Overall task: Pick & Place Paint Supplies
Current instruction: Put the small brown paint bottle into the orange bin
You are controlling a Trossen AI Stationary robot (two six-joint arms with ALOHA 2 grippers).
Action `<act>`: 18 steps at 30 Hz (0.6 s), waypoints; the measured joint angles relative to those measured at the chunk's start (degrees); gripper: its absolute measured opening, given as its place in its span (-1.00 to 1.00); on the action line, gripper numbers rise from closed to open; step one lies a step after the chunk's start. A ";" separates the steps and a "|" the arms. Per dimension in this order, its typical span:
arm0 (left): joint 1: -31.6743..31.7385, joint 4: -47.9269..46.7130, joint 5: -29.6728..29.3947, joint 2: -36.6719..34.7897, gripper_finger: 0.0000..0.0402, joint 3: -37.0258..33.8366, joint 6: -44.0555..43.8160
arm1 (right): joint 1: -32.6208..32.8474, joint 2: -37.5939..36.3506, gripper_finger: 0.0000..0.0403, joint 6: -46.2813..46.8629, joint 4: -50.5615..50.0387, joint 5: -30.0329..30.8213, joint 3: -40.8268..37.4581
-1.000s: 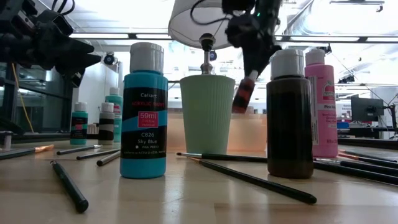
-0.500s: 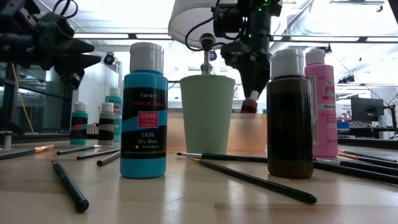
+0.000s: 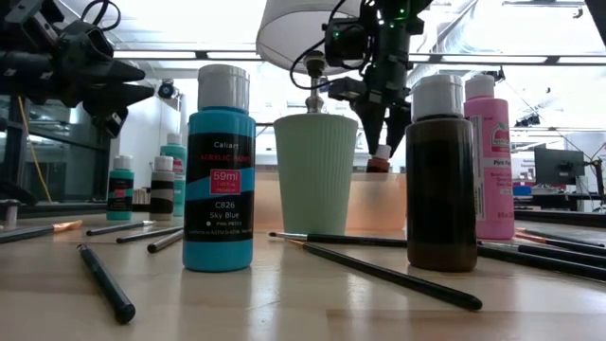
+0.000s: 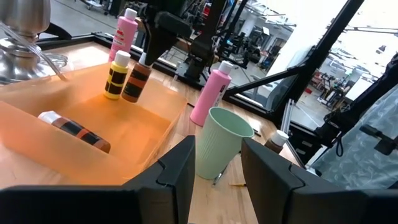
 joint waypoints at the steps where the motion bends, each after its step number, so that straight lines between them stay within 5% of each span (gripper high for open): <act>1: 0.00 0.00 0.00 -0.02 -0.37 0.00 0.00 | 0.06 0.39 -0.37 0.26 0.12 0.12 0.00; 18: -0.02 -0.02 -0.02 0.00 -0.37 0.00 0.00 | 0.10 1.76 -0.36 5.99 -1.31 1.65 -0.11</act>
